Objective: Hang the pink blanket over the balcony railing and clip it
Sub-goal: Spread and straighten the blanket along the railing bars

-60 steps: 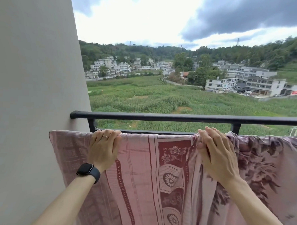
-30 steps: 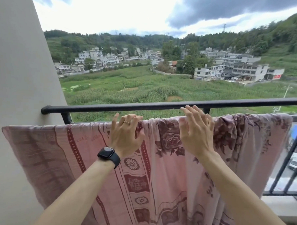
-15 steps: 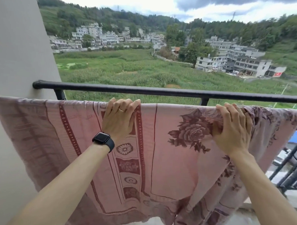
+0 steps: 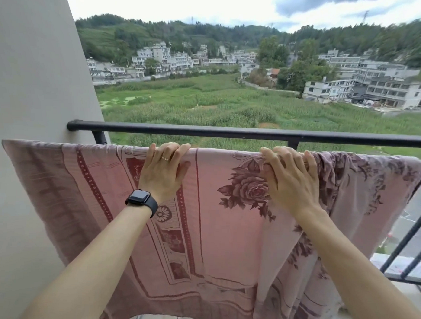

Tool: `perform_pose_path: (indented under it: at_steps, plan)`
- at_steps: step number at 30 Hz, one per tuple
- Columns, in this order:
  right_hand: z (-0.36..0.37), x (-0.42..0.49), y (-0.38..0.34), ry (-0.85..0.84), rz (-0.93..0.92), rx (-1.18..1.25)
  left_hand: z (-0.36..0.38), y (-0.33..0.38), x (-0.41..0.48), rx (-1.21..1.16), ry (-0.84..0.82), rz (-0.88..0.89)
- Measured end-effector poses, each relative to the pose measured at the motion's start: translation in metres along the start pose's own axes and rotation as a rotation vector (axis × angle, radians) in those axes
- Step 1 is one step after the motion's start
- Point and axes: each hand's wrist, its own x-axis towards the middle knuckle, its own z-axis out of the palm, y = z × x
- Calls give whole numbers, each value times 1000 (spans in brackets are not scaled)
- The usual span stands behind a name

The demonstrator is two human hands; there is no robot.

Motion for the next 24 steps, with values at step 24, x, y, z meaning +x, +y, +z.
perform_pose_path:
  at_steps: [24]
  plan:
    - [-59, -26, 154, -10, 349, -51, 3, 81, 27, -5, 133, 91]
